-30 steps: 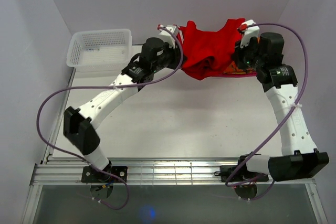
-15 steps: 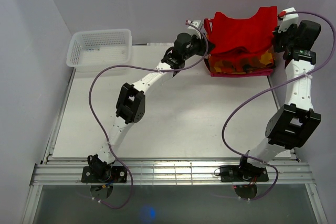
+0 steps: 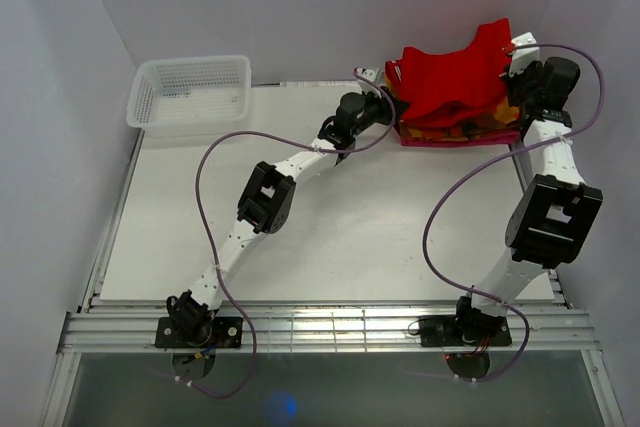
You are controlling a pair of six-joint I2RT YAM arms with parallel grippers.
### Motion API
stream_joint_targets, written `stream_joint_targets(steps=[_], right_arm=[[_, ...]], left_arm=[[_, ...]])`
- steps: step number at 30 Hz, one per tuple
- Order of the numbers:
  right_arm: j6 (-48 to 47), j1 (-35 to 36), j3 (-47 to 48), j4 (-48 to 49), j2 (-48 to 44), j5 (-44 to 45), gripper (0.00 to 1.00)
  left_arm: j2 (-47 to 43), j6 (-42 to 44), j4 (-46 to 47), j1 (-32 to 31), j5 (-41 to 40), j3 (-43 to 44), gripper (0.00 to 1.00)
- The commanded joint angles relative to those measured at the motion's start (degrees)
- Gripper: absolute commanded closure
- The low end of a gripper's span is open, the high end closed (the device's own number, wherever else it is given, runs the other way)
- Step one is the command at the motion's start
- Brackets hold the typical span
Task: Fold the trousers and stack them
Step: Neatly place the folded trousers to the corner
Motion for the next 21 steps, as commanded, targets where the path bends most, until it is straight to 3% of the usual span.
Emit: stream_joint_targets(steps=[1, 4, 8, 12, 21], right_arm=[[-7.07, 0.23, -6.9, 16.55, -6.73, 7.52, 0.92], [-10.86, 0.93, -16.63, 25.15, -9.03, 11.03, 0.92], [-16.58, 1.11, -22.3, 34.85, -6.58, 15.87, 0.92], [-16.59, 0.49, -18.71, 37.67, 0.45, 22.29, 0.92], [-14.83, -0.21, -7.81, 35.48, 9.77, 24.66, 0.92]], left_arm=[[-2.9, 1.46, 9.17, 0.97, -2.26, 1.94, 1.0], [-1.41, 2.07, 9.26, 0.88, -2.61, 2.82, 1.0], [-0.44, 2.69, 9.26, 0.88, -3.13, 2.55, 1.0], [0.88, 3.83, 9.08, 0.88, -2.96, 2.82, 1.0], [2.28, 6.11, 8.12, 0.97, -4.97, 2.64, 1.0]])
